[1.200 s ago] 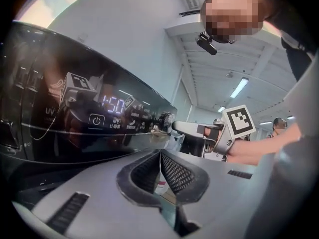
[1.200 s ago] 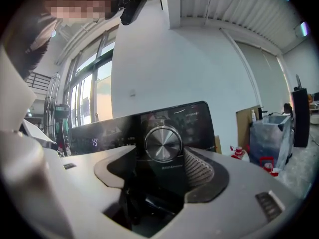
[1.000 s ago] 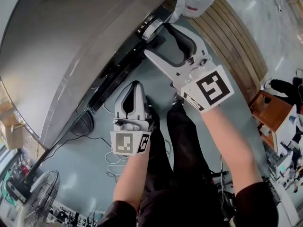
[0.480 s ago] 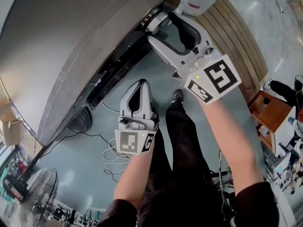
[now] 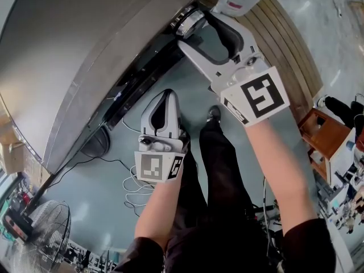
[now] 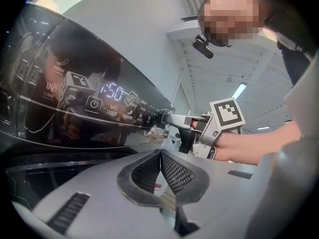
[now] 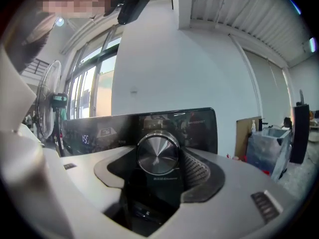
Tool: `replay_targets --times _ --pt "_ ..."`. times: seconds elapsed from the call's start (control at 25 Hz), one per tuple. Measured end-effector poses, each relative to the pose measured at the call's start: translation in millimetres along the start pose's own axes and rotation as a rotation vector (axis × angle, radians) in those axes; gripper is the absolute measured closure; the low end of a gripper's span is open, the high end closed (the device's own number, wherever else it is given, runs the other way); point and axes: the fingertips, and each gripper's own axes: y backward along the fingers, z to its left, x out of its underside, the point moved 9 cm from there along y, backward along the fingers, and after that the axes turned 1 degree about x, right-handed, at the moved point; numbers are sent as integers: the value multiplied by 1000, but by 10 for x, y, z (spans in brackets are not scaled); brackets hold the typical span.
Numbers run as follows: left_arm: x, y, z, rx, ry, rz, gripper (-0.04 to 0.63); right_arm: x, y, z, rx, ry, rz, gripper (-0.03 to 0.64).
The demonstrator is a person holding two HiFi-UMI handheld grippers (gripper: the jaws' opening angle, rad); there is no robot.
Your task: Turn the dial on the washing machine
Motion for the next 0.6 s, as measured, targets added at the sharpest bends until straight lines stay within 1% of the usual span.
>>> replay_targets --times 0.16,0.28,0.6 --pt "29 -5 8 -5 6 5 580 -14 -1 50 38 108 41 336" --pt "49 -5 20 -9 11 7 580 -19 -1 74 56 177 54 336" --pt "66 -26 27 -7 8 14 580 -23 -21 108 76 234 55 336"
